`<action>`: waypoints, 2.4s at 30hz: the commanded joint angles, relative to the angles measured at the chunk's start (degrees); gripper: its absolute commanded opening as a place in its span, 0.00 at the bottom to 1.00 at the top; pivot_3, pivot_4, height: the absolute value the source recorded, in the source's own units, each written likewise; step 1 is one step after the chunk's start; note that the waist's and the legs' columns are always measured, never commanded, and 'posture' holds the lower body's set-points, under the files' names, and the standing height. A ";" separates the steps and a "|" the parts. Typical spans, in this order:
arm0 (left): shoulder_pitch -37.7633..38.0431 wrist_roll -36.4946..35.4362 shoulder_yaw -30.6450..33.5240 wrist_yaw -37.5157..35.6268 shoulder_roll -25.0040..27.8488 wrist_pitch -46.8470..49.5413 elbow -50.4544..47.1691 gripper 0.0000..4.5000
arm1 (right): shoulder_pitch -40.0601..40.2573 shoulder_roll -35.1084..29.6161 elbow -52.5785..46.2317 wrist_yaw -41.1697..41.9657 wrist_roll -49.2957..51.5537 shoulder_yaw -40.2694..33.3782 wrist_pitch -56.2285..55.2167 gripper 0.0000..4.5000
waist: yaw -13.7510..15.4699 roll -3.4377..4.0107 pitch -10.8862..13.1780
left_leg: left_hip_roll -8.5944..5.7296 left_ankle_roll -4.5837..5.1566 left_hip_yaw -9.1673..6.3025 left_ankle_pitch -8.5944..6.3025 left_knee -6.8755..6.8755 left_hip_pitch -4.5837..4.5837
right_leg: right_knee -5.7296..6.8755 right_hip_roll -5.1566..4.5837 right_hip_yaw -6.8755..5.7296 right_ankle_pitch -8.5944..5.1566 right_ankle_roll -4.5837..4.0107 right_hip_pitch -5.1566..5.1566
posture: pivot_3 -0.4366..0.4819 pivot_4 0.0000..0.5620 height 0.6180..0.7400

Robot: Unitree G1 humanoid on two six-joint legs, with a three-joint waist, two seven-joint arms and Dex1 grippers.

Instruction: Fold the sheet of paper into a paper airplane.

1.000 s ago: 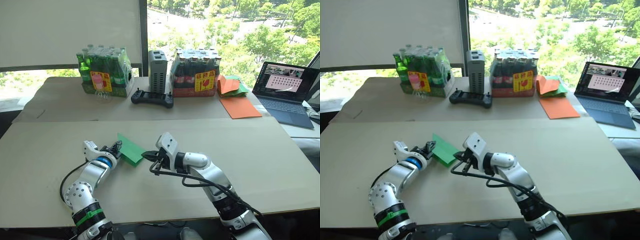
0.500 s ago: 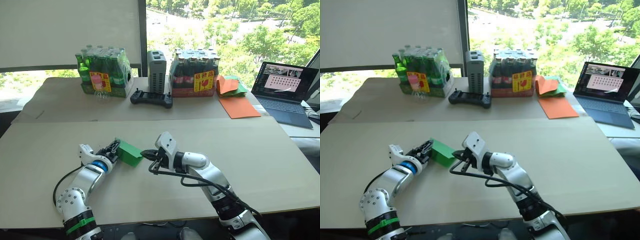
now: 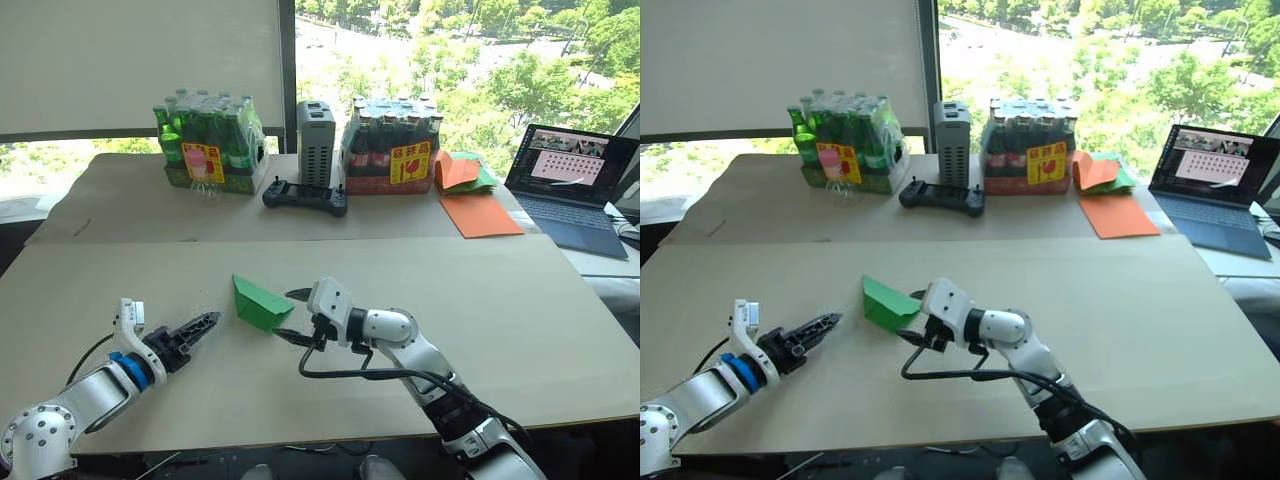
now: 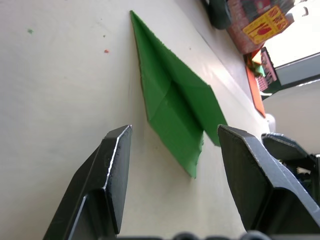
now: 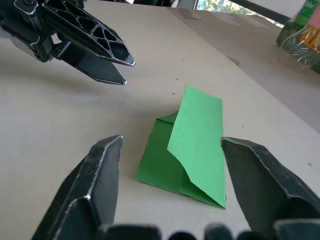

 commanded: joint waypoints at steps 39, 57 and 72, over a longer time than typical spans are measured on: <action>0.89 -2.67 -0.35 1.96 -1.79 -5.05 -4.62 0.64 | -9.21 6.65 21.22 -11.86 -12.02 0.06 -18.26 0.18 | -0.15 0.00 0.00 | 0.02 0.00 -0.02 0.00 0.00 -0.02 | 0.04 -0.02 0.01 0.01 -0.01 -0.04 | 0.48 0.27 0.89; -0.19 -3.05 -0.94 2.00 -1.26 -5.56 -3.57 0.64 | -9.41 -7.49 18.56 -5.19 -11.65 1.54 -43.69 0.00 | -0.03 -0.01 0.01 | 0.01 0.00 0.00 0.00 0.00 -0.01 | 0.00 -0.03 0.01 0.01 -0.01 0.01 | 0.48 0.27 0.89; -1.40 -4.11 -1.80 1.88 -0.43 -4.80 -3.16 0.64 | -8.18 -16.98 22.19 8.74 -3.30 4.68 -60.58 0.00 | -0.08 -0.03 0.02 | 0.02 0.00 0.00 0.00 0.00 0.05 | 0.02 -0.02 0.05 0.01 -0.01 0.05 | 0.48 0.27 0.89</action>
